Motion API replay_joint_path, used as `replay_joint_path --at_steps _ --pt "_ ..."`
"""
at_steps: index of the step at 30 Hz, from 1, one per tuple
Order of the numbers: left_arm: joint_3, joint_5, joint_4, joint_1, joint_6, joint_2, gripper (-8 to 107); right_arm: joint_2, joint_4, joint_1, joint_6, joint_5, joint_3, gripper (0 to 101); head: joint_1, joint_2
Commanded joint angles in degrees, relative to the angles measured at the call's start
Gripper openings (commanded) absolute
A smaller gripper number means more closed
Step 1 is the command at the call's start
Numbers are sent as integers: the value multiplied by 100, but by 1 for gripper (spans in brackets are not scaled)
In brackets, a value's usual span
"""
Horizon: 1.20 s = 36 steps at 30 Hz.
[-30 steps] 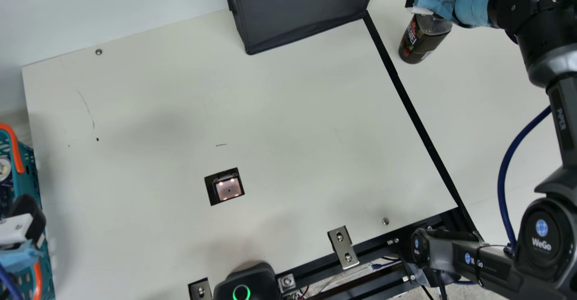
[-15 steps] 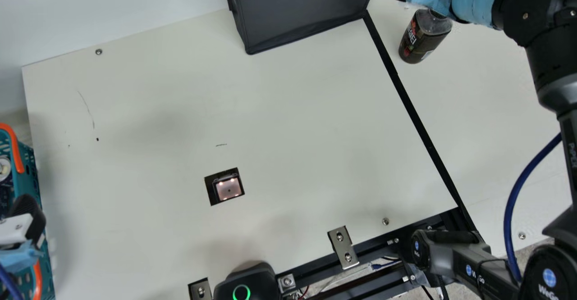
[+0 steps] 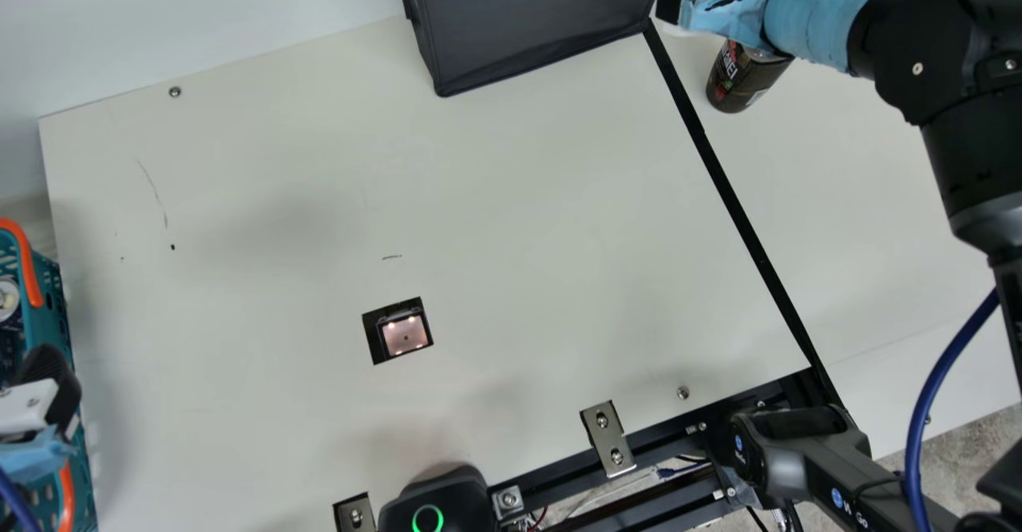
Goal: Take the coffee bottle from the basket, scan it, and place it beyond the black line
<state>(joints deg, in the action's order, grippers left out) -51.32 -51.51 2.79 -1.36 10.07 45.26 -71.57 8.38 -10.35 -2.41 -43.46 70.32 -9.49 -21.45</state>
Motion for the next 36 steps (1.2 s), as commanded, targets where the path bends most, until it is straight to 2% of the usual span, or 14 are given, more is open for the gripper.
replay_joint_path --at_steps 1,14,32,36 --pt "0 0 0 0 0 0 90 49 -48 131 40 3 -14 91 157 -13" --pt "0 0 0 0 0 0 90 332 -315 850 345 -66 -91 91 157 -13" --pt "0 0 0 0 0 0 90 622 -731 1457 652 -421 2 91 157 -13" --pt "-393 -401 -29 66 -166 -43 90 1015 -752 1380 529 -797 -10 91 157 519"
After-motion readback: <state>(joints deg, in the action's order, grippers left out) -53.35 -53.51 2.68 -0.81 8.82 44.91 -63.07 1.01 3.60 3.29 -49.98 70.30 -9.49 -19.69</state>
